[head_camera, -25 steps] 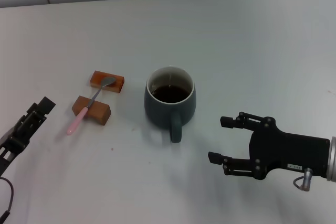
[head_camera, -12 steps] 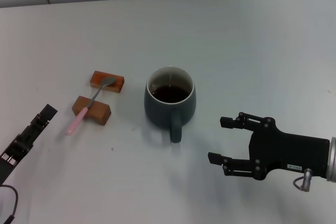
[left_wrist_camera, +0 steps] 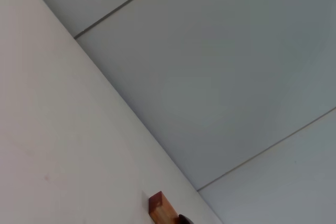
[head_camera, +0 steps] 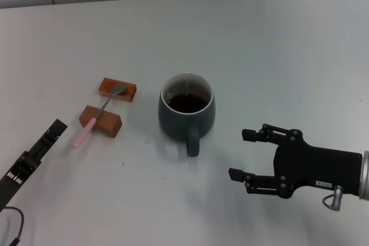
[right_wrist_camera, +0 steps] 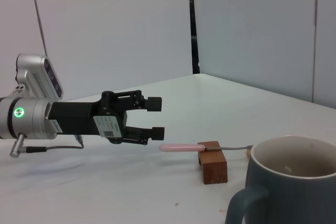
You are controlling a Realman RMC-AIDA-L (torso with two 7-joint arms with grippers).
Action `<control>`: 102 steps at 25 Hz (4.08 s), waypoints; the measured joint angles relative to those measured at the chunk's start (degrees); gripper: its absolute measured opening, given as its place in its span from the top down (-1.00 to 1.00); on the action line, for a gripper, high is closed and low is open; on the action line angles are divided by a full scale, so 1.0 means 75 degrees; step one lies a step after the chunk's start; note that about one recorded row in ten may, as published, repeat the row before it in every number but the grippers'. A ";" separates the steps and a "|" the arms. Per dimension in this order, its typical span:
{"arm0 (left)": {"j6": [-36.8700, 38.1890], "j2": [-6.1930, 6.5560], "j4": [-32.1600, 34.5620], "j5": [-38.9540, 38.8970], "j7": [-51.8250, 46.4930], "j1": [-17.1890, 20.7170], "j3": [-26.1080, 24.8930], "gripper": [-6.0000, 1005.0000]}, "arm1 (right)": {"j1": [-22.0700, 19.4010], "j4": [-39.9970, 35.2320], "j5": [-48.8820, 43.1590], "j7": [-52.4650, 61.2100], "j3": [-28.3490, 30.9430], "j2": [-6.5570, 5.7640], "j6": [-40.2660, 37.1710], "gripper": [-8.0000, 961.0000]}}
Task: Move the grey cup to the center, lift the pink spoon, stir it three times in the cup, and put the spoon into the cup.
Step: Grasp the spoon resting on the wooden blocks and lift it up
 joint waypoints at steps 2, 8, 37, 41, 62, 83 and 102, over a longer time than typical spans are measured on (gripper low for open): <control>-0.0017 -0.0001 0.0001 0.0000 -0.0050 -0.0011 0.0010 -0.72 | 0.0005 0.0000 -0.0003 0.0000 0.0000 -0.0002 0.0000 -0.72; -0.0070 -0.0004 0.0006 -0.0014 -0.0249 -0.0015 -0.0005 -0.72 | 0.0006 0.0000 -0.0007 0.0000 0.0000 -0.0002 0.0000 -0.72; -0.0468 -0.0021 -0.0315 0.0175 -0.0781 -0.0393 0.0255 -0.72 | 0.0025 0.0070 -0.0041 0.0000 0.0000 -0.0026 0.0000 -0.71; -0.0504 -0.0019 -0.0374 0.0175 -0.0805 -0.0439 0.0266 -0.72 | 0.0029 0.0080 -0.0087 -0.0003 0.0000 -0.0026 -0.0001 -0.71; -0.0670 -0.0028 -0.0491 0.0174 -0.1105 -0.0676 0.0326 -0.71 | 0.0081 0.0105 -0.0124 -0.0004 0.0001 -0.0025 0.0013 -0.71; -0.0752 -0.0038 -0.0592 0.0175 -0.1263 -0.0808 0.0286 -0.24 | 0.0098 0.0106 -0.0136 -0.0004 -0.0008 -0.0024 0.0013 -0.71; -0.0912 -0.0038 -0.0600 0.0175 -0.1488 -0.0896 0.0338 -0.02 | 0.0176 0.0105 -0.0211 0.0029 -0.0240 -0.0025 0.0203 -0.71</control>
